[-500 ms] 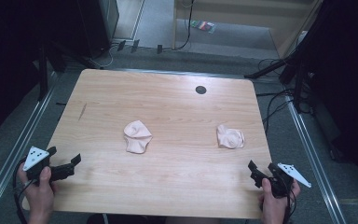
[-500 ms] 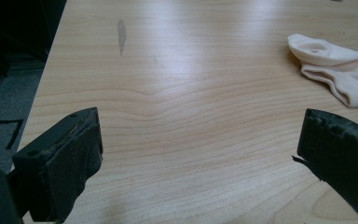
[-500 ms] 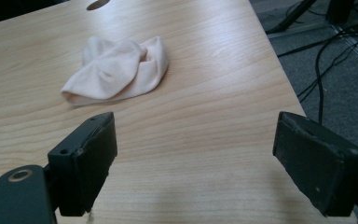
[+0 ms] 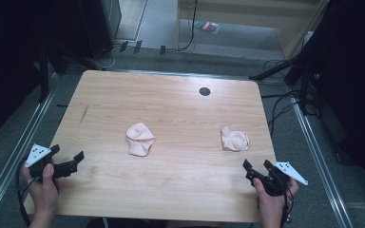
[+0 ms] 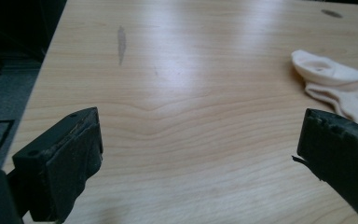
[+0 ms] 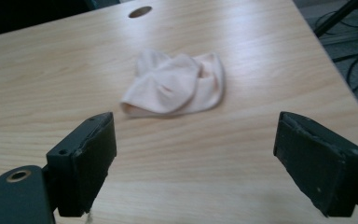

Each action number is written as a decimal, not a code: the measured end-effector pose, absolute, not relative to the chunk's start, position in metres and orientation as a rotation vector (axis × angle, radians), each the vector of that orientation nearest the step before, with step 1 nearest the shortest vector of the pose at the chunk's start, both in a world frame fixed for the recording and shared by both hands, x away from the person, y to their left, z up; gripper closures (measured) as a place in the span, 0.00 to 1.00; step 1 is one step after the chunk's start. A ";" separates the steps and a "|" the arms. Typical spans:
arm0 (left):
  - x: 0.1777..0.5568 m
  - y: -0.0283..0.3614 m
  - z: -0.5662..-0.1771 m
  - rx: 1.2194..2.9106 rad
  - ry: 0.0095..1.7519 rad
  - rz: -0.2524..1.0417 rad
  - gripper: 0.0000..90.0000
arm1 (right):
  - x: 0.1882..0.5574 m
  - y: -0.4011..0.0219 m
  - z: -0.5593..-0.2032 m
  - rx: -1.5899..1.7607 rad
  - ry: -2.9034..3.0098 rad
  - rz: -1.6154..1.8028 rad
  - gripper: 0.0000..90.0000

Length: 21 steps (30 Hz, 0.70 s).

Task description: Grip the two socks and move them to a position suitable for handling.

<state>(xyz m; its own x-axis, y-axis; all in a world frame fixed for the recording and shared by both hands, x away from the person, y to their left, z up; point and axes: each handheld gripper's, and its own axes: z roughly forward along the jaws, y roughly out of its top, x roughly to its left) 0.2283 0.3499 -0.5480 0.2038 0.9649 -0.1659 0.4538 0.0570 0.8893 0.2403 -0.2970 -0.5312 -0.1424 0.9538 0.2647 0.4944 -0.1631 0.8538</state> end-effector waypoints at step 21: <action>0.239 0.326 -0.550 1.582 1.350 0.654 0.00 | 0.286 -0.117 -0.503 1.342 2.035 1.451 0.24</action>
